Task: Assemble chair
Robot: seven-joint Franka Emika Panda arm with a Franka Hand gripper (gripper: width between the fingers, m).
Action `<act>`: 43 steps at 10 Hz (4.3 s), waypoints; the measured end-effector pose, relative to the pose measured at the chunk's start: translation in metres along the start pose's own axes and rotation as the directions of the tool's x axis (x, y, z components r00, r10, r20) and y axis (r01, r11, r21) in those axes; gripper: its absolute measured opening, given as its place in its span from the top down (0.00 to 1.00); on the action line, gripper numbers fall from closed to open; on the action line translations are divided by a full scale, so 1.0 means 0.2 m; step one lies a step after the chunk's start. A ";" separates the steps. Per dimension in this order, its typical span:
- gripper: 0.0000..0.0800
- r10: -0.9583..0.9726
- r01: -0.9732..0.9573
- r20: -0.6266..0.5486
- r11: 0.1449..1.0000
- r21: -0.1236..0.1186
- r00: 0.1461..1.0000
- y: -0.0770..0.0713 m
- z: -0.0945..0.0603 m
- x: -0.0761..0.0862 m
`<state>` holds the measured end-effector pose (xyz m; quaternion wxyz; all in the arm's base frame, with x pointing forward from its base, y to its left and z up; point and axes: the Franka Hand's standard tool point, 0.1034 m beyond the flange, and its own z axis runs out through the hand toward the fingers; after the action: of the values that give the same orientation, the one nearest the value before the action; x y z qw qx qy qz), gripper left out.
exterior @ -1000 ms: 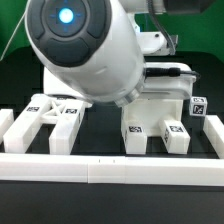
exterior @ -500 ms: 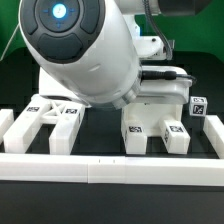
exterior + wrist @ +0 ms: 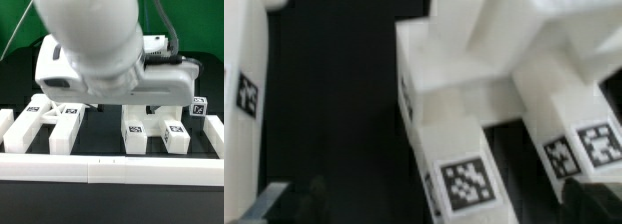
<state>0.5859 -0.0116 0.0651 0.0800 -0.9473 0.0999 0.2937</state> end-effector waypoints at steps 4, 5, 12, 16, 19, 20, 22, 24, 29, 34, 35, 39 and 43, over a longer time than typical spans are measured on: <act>0.19 -0.150 0.144 -0.330 0.989 -0.043 0.932 0.15 -0.09 0.06; 0.19 -0.151 0.138 -0.407 0.989 -0.061 0.901 0.19 -0.12 0.08; 0.19 -0.271 0.195 -0.557 0.962 -0.193 0.785 0.42 0.01 0.11; 0.19 -0.294 0.207 -0.559 0.954 -0.214 0.776 0.45 0.04 0.12; 0.19 -0.350 0.225 -0.556 0.932 -0.283 0.754 0.49 0.13 0.17; 0.19 -0.342 0.219 -0.551 0.936 -0.277 0.761 0.52 0.15 0.18; 0.19 -0.340 0.218 -0.547 0.936 -0.276 0.765 0.53 0.17 0.19; 0.22 -0.336 0.215 -0.547 0.937 -0.274 0.767 0.55 0.17 0.19; 0.65 -0.341 0.221 -0.548 0.936 -0.275 0.764 0.52 0.17 0.18; 0.64 -0.358 0.248 -0.570 0.932 -0.263 0.739 0.38 -0.05 0.04; 0.64 -0.348 0.247 -0.575 0.937 -0.248 0.741 0.33 -0.11 -0.01; 0.64 -0.326 0.243 -0.600 0.945 -0.217 0.730 0.19 -0.27 -0.08; 0.64 -0.295 0.220 -0.602 0.955 -0.196 0.742 0.21 -0.25 -0.08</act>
Offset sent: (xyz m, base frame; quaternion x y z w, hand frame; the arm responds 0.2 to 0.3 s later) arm -0.0005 -0.0467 0.0129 0.0138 0.2024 -0.0910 0.9750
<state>0.5904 -0.0597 0.1103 0.0287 -0.9981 -0.0279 -0.0460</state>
